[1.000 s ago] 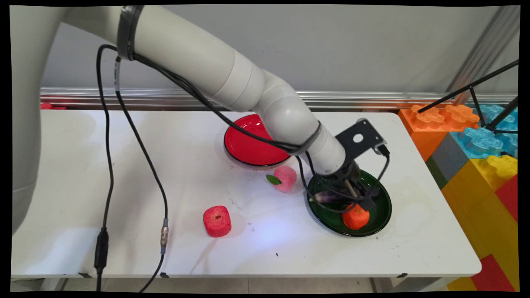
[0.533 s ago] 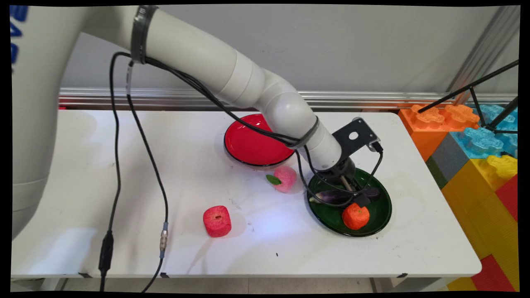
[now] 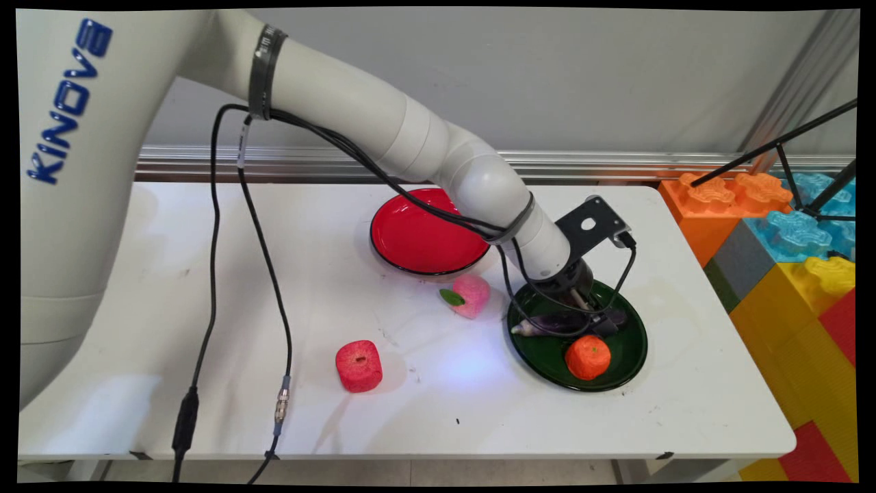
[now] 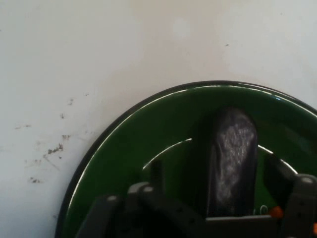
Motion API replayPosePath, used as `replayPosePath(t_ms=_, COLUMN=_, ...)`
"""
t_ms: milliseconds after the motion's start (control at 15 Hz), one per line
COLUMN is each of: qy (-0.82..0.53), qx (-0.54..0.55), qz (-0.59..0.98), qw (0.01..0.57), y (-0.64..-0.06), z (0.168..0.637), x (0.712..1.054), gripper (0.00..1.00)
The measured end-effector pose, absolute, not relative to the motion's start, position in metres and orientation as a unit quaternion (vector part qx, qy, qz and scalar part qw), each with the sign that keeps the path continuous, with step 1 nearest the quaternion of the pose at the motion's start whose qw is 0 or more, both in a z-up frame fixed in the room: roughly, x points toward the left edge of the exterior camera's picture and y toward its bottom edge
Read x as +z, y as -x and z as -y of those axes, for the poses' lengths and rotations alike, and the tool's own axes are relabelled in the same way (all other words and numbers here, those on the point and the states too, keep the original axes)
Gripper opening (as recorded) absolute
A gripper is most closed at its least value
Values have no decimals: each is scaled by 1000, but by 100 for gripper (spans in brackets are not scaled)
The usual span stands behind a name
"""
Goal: Pick up the eggplant from the green plate, then place the picked object on the table
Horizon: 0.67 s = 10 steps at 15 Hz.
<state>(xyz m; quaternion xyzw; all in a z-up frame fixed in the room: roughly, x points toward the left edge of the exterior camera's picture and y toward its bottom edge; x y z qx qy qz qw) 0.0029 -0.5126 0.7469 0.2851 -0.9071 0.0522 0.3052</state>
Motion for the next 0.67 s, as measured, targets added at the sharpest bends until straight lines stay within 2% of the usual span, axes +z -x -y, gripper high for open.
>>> replayPosePath(t_ms=400, qy=-280, qx=43, qz=908, qw=309, y=-2, z=517, x=745, gripper=0)
replayPosePath(t_ms=667, qy=-274, qx=43, qz=907, qw=316, y=-7, z=518, x=764, gripper=0)
